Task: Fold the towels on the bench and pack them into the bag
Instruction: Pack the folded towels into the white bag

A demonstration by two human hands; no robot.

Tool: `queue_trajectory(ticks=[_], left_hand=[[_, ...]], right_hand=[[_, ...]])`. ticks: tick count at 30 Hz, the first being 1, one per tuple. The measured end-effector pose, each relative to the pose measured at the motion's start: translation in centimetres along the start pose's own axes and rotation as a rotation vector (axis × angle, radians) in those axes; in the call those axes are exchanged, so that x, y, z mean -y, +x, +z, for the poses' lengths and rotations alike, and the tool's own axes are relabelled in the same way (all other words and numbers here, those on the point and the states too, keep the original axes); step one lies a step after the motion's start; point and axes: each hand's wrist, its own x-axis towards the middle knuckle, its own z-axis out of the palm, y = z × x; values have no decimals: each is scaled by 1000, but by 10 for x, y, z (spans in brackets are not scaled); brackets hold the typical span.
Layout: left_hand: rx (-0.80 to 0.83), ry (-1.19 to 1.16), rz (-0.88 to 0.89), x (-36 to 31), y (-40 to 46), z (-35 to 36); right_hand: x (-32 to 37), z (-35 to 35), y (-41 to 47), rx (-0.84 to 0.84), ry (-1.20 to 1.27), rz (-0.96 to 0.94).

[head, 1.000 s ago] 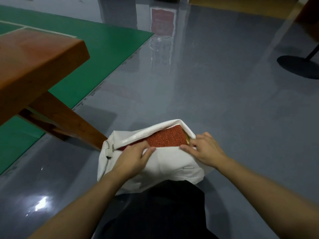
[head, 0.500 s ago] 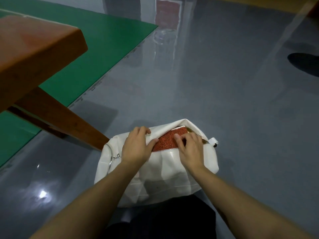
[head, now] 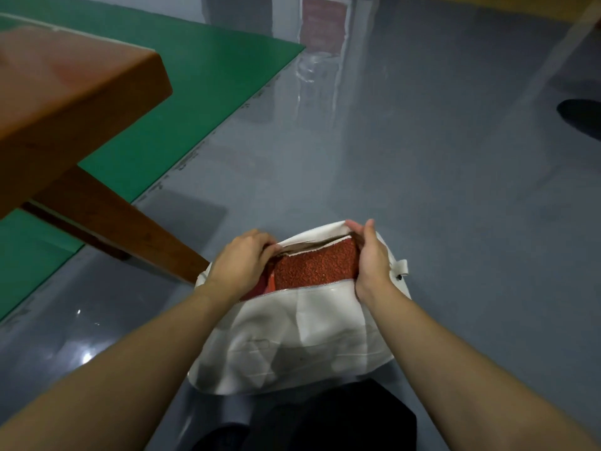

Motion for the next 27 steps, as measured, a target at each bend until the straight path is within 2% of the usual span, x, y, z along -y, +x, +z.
queue_trajectory(ticks=[3,5,10,14,16,18,20,21,22,24,25,27], left_hand=[[49,-24,36,1,-1,-4],[107,-21,43,-1,-5,-8],[371,48,111,3,-24,-24],[459,113,154,21,-56,-53],[441,95,152,37,-73,-70],[364,-4,58,51,-81,-84],[274,-64,-45,59,-80,-94],[252,-66,-92,60,-80,-98],[244,-62,-133,60,-81,-101],[289,-10,-165,68,-89,-103],[351,18,-161,72,-98,-102],[441,22,-160,83,-116,-95]], right_hand=[[4,-8,-6,-45,139,-36],[2,-11,-12,-61,126,-93],[3,-22,-27,-254,-286,-265],[7,-35,-37,-264,-618,-289],[3,-39,-41,-272,-781,-275],[-1,-37,-48,-324,-974,-272],[-3,-23,-64,-383,-1015,-318],[-4,-11,-76,-373,-977,-409],[-5,4,-90,-308,-952,-519],[-12,34,-119,-32,-931,-676],[-17,49,-131,130,-911,-684],[-24,74,-148,360,-925,-547]])
